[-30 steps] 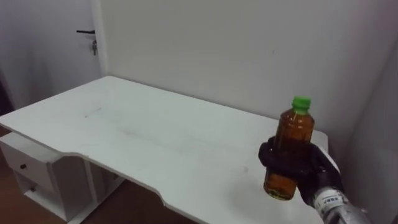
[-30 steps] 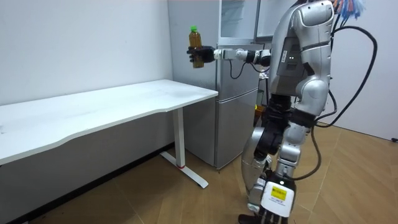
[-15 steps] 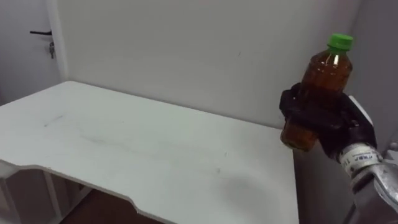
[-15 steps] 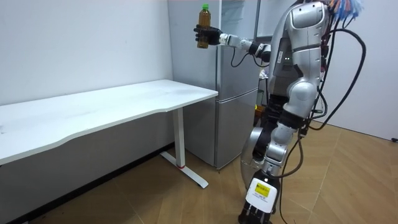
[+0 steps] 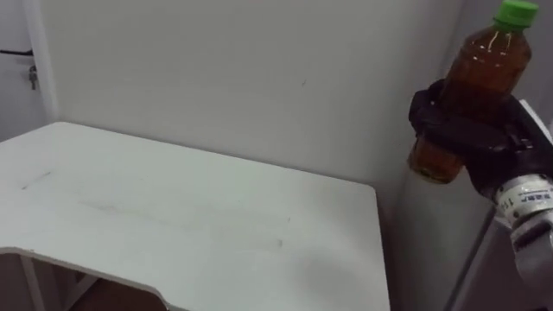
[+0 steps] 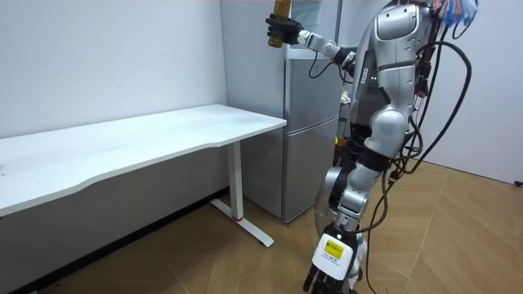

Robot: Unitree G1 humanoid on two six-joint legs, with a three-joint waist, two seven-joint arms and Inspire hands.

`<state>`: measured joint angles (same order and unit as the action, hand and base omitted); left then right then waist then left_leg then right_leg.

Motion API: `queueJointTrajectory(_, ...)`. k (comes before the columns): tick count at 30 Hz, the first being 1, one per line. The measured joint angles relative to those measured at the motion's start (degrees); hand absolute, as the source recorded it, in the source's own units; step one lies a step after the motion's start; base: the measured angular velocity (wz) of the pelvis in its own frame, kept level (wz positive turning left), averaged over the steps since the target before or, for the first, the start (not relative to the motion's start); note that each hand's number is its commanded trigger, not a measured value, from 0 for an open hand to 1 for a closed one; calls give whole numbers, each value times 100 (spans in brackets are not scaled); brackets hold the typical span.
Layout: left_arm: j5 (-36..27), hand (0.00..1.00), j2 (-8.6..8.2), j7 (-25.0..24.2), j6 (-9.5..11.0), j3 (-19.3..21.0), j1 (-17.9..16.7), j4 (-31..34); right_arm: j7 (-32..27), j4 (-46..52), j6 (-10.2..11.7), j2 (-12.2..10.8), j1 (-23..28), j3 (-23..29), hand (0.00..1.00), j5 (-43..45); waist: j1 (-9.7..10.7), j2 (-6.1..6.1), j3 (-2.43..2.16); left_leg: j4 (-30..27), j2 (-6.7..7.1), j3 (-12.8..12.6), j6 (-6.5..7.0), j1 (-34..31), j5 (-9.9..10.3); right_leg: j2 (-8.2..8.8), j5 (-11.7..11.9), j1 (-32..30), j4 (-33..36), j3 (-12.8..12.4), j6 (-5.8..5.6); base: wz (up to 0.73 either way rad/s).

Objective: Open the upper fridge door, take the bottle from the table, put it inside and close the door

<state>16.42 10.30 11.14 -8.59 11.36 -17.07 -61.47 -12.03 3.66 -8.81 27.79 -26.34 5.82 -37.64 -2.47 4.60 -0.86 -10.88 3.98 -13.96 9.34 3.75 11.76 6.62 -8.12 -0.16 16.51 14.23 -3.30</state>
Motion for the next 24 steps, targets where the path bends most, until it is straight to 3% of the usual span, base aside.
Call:
queueJointTrajectory(7, 0, 0, -34, 84, 16, 59, -179, 79, -697, 149, 0, 186, 0, 658, 100, 12, 367, -48, 3, 20, -48, -133, -7, 24, 4, -85, 101, 36, -171, -173, 8, -11)
queueJointTrajectory(11, 2, 0, -35, 204, 37, 87, -183, 59, -960, 223, 0, 308, 0, 814, 100, 36, 452, -52, 4, 46, -84, -262, -44, 100, 23, -166, 92, 34, -116, -322, 23, -20)
queueJointTrajectory(16, 6, 0, -45, 233, 48, 129, -185, 12, -1316, 314, 4, 396, 0, 1135, 100, 199, 558, 23, 2, 31, -133, -322, -99, 106, 52, -179, 86, 12, -83, -291, 68, -10)
queueJointTrajectory(24, 13, 0, -45, 241, 47, 148, -235, 102, -1532, 280, 6, 452, 1, 1198, 100, 197, 687, 79, 2, 24, -154, -322, -117, 106, 55, -241, 99, -1, -127, -306, 98, 0)
